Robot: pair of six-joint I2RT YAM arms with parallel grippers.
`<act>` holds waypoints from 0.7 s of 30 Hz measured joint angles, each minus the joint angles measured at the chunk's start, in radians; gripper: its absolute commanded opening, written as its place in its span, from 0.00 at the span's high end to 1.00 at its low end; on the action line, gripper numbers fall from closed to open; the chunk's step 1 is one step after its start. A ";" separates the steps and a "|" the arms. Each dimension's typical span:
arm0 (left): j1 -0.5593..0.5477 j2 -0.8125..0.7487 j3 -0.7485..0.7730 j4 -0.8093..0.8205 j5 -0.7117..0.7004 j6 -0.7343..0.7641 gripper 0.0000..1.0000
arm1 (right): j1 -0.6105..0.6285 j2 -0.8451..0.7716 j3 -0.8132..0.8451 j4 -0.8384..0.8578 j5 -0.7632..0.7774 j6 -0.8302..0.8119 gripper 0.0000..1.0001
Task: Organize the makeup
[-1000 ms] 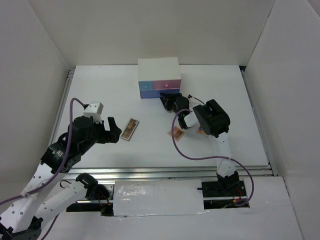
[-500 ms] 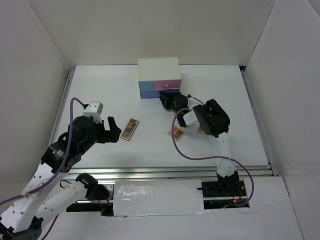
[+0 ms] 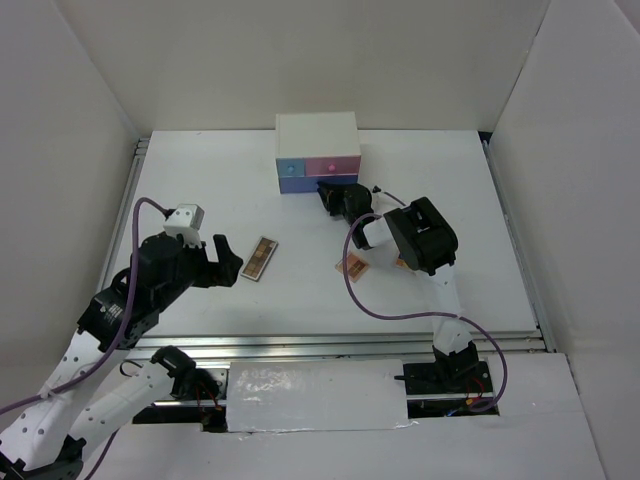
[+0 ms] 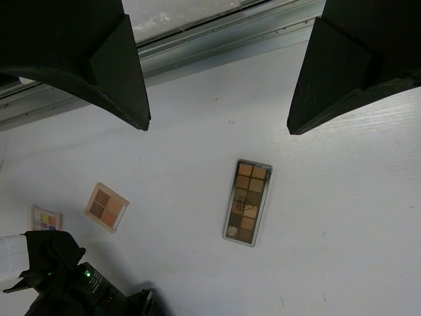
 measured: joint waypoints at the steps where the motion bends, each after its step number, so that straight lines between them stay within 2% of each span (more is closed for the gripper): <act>1: 0.000 -0.002 0.000 0.003 0.003 0.001 0.01 | 0.000 0.000 0.000 0.000 0.002 0.000 0.91; 4: 0.000 -0.002 0.000 0.008 0.010 0.002 0.01 | 0.002 0.000 0.000 0.002 0.006 -0.002 1.00; 21: 0.003 0.000 0.000 0.008 0.021 0.019 0.01 | 0.014 0.000 -0.081 0.145 0.062 -0.045 1.00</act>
